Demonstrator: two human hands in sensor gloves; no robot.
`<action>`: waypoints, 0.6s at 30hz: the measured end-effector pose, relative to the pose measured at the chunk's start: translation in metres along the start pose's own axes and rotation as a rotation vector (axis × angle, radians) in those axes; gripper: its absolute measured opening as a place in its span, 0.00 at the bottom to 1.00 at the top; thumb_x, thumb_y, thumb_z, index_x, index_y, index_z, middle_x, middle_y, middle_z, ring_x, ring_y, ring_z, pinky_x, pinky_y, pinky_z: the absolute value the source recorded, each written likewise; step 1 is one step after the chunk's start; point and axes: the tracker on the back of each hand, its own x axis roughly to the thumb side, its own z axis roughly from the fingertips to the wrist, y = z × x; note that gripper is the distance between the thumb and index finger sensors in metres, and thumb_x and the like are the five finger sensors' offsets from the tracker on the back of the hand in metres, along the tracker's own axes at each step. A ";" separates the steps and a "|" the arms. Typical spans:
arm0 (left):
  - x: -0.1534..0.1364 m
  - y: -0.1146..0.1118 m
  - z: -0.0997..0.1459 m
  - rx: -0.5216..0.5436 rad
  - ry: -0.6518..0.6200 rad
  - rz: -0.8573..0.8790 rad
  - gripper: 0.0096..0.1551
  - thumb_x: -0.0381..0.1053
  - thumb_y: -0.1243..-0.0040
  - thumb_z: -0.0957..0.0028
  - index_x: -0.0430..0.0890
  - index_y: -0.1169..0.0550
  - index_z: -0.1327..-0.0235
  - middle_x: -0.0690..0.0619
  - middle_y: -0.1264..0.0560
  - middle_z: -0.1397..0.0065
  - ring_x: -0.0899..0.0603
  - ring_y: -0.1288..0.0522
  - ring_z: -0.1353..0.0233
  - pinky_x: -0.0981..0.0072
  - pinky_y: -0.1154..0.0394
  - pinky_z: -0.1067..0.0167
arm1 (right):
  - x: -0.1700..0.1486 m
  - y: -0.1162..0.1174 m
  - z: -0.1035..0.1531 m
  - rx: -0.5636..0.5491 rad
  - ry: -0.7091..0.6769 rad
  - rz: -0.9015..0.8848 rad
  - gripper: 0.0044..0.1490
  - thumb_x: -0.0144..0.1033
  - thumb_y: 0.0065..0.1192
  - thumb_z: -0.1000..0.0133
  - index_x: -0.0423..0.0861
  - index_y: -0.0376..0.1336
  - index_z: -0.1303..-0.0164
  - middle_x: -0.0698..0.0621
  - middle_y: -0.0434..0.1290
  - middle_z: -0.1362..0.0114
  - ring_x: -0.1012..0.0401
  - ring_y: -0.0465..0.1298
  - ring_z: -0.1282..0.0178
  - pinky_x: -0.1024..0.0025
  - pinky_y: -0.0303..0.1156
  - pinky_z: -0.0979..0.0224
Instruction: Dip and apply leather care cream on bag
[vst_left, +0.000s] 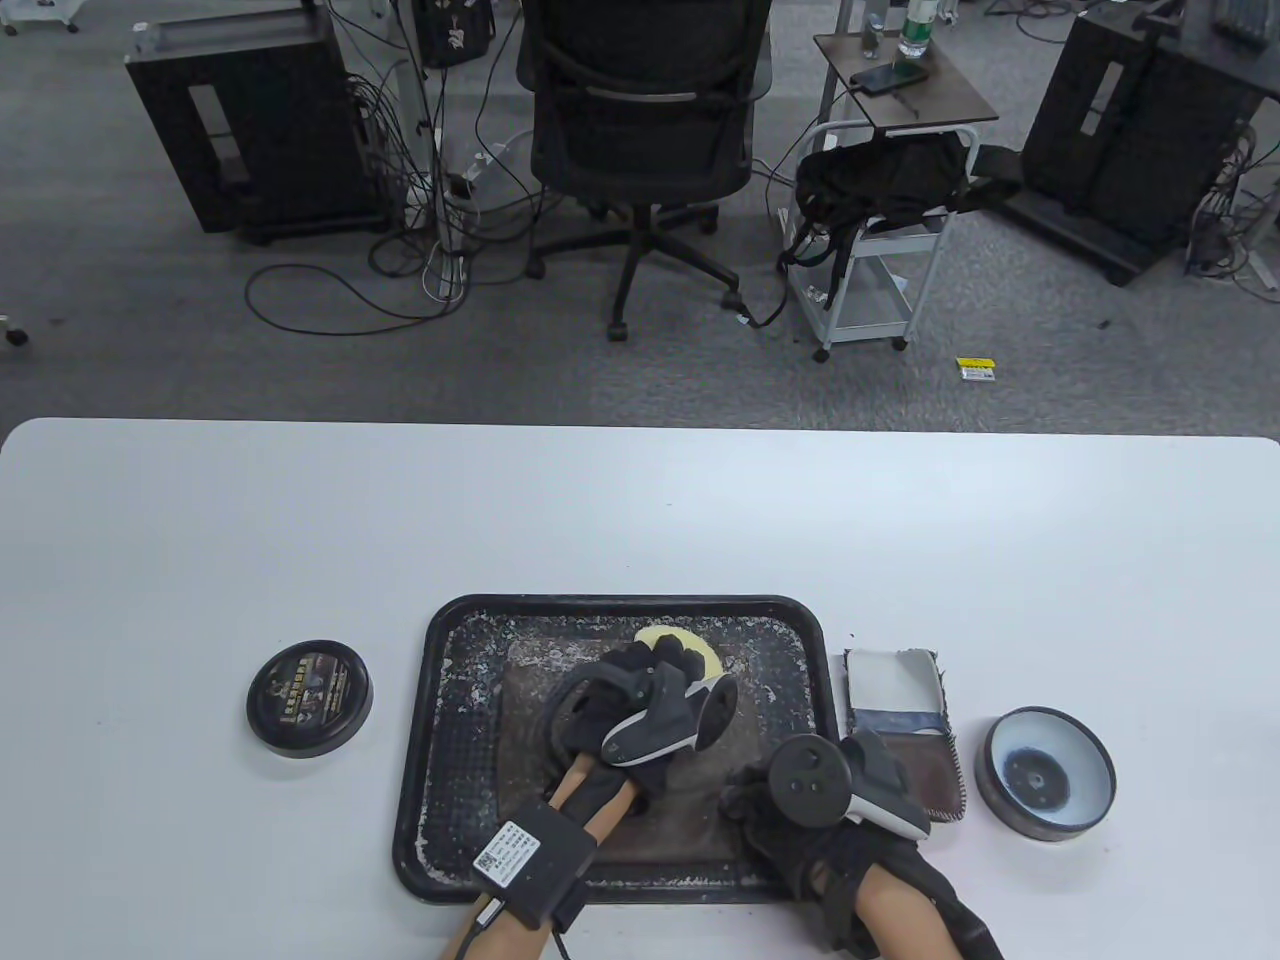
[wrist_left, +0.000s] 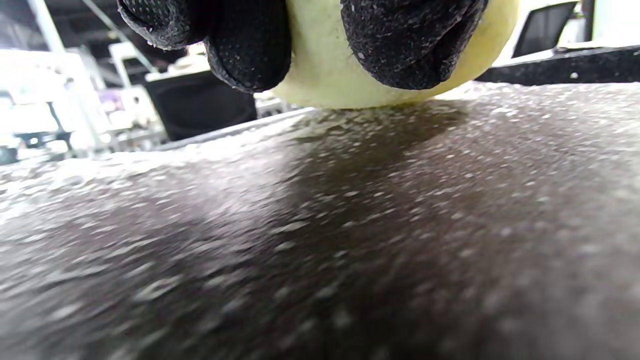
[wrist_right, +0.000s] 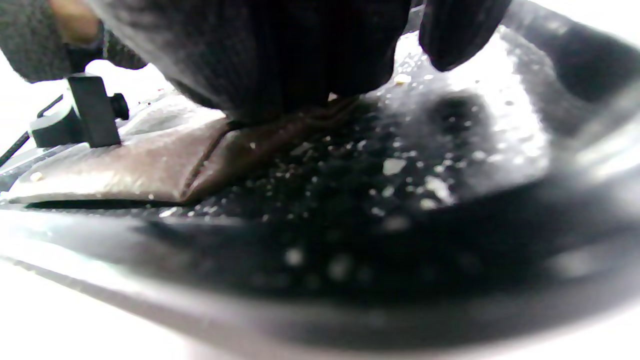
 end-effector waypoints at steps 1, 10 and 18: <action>-0.003 -0.001 0.001 -0.008 0.010 0.002 0.32 0.54 0.36 0.56 0.62 0.30 0.35 0.60 0.34 0.25 0.45 0.25 0.38 0.56 0.27 0.41 | 0.000 0.000 0.000 0.000 0.001 -0.001 0.28 0.37 0.66 0.51 0.50 0.73 0.39 0.51 0.71 0.27 0.51 0.67 0.25 0.40 0.63 0.27; -0.043 -0.012 0.008 -0.083 0.134 0.030 0.32 0.53 0.35 0.56 0.62 0.30 0.35 0.59 0.34 0.26 0.45 0.24 0.38 0.56 0.27 0.41 | 0.000 0.000 0.000 -0.005 0.004 0.000 0.28 0.37 0.66 0.51 0.50 0.73 0.39 0.51 0.71 0.27 0.51 0.67 0.25 0.41 0.64 0.26; -0.061 -0.012 0.015 -0.103 0.180 -0.011 0.32 0.54 0.35 0.56 0.63 0.30 0.36 0.61 0.34 0.26 0.45 0.25 0.37 0.56 0.27 0.41 | -0.001 0.001 0.000 -0.012 0.007 -0.019 0.27 0.36 0.66 0.51 0.50 0.73 0.40 0.51 0.72 0.27 0.52 0.67 0.25 0.41 0.64 0.26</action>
